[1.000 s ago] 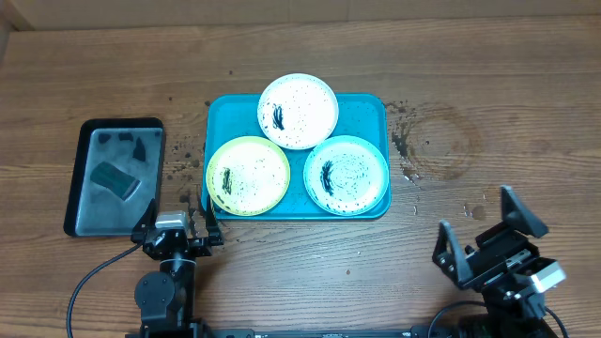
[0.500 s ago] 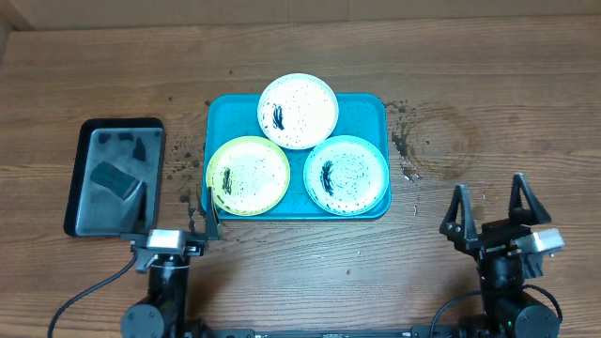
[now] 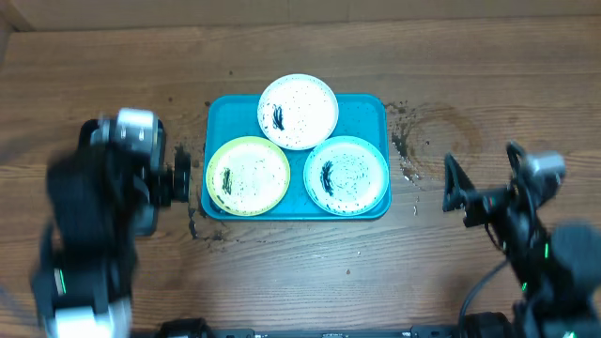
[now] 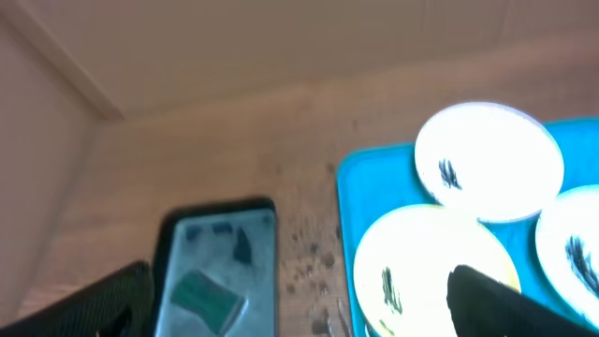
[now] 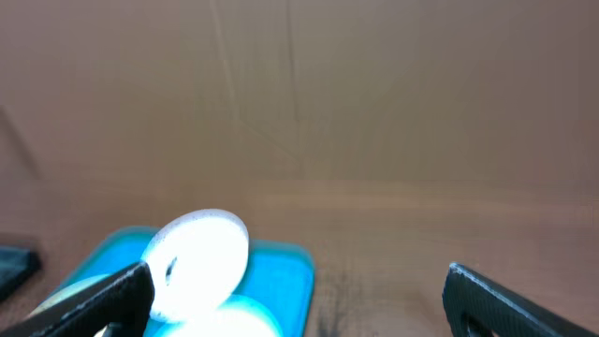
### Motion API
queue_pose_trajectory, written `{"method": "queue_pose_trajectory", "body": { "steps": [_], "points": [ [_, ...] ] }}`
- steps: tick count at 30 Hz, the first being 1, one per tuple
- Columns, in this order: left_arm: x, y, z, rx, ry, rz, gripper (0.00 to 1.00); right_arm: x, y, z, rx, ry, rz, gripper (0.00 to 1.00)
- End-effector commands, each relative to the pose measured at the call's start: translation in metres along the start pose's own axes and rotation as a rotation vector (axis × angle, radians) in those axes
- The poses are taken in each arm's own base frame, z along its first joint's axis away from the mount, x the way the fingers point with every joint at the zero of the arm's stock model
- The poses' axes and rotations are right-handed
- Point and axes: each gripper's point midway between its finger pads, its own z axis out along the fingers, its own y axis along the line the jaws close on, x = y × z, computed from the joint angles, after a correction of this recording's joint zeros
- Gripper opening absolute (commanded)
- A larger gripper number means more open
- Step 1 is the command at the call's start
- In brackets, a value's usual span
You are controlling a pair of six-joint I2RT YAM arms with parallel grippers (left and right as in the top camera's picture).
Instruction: Clean dirty plates on tray and stack at the side
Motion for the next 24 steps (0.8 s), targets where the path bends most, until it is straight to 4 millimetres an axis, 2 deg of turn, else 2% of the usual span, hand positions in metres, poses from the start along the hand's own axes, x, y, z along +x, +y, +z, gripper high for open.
{"method": "queue_pose_trajectory", "body": {
  "steps": [1, 4, 9, 12, 14, 16, 17, 20, 22, 24],
  "points": [
    [-0.016, -0.011, 0.039, 0.118, 0.177, 0.007, 1.00, -0.009, 0.020, 0.032, -0.122, 0.206, 0.015, 1.00],
    [-0.020, -0.028, 0.059, 0.255, 0.300, -0.019, 1.00, -0.006, 0.030, 0.057, -0.194, 0.410, 0.076, 1.00],
    [-0.018, -0.036, 0.094, 0.335, 0.416, -0.080, 1.00, -0.002, 0.046, 0.097, -0.303, 0.624, 0.191, 1.00],
    [-0.005, -0.045, 0.108, 0.369, 0.498, -0.185, 1.00, 0.005, 0.071, 0.108, -0.477, 0.693, 0.281, 1.00],
    [0.003, -0.040, 0.115, 0.332, 0.533, -0.195, 1.00, 0.008, 0.085, 0.114, -0.593, 0.709, 0.335, 1.00],
    [0.006, -0.019, 0.122, 0.195, 0.549, -0.299, 1.00, 0.010, 0.087, 0.126, -0.608, 0.712, 0.384, 1.00],
    [0.007, 0.004, 0.125, 0.076, 0.544, -0.386, 1.00, 0.015, 0.083, 0.132, -0.573, 0.727, 0.413, 1.00],
    [0.014, 0.060, 0.126, -0.171, 0.512, -0.608, 1.00, 0.032, 0.057, 0.143, -0.349, 0.781, 0.483, 1.00],
    [0.020, 0.083, 0.124, -0.201, 0.496, -0.722, 1.00, 0.040, 0.040, 0.146, -0.205, 0.802, 0.521, 1.00],
    [0.030, 0.106, 0.123, -0.203, 0.496, -0.794, 1.00, 0.043, 0.033, 0.141, -0.147, 0.830, 0.513, 1.00]
  ]
}}
